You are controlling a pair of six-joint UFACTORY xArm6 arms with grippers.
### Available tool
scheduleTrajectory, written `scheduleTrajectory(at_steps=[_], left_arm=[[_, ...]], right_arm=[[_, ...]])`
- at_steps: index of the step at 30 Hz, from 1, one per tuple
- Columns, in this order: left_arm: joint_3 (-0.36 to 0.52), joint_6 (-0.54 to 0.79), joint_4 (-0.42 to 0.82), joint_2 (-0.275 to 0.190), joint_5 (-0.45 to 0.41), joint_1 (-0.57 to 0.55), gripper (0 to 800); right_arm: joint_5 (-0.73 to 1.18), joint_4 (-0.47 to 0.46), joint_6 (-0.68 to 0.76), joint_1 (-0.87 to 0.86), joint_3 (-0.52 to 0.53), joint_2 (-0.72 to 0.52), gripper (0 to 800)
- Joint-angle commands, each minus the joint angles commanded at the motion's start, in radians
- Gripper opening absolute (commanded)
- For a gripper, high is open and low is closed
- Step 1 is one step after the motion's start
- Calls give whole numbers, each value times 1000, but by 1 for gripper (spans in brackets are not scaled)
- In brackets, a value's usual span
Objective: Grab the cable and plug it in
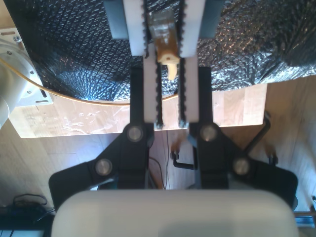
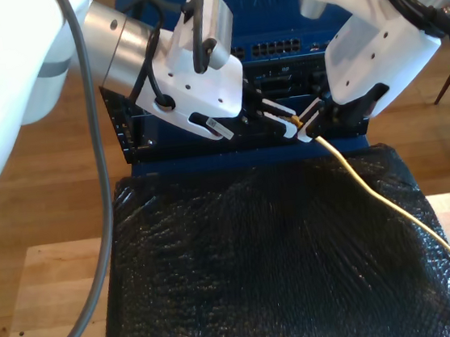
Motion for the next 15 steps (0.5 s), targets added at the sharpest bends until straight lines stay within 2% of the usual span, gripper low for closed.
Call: scheduleTrajectory(at_steps=[7,11,14,15], left_arm=[[0,0,0,0,0,0,117],[0,0,0,0,-2,0,44],[0,0,0,0,-2,0,20],[0,0,0,0,-2,0,16]], right_arm=[[0,0,0,0,2,-2,6],[0,0,0,2,2,-3,13],[0,0,0,2,2,-5,62],[0,0,0,0,2,-5,108]])
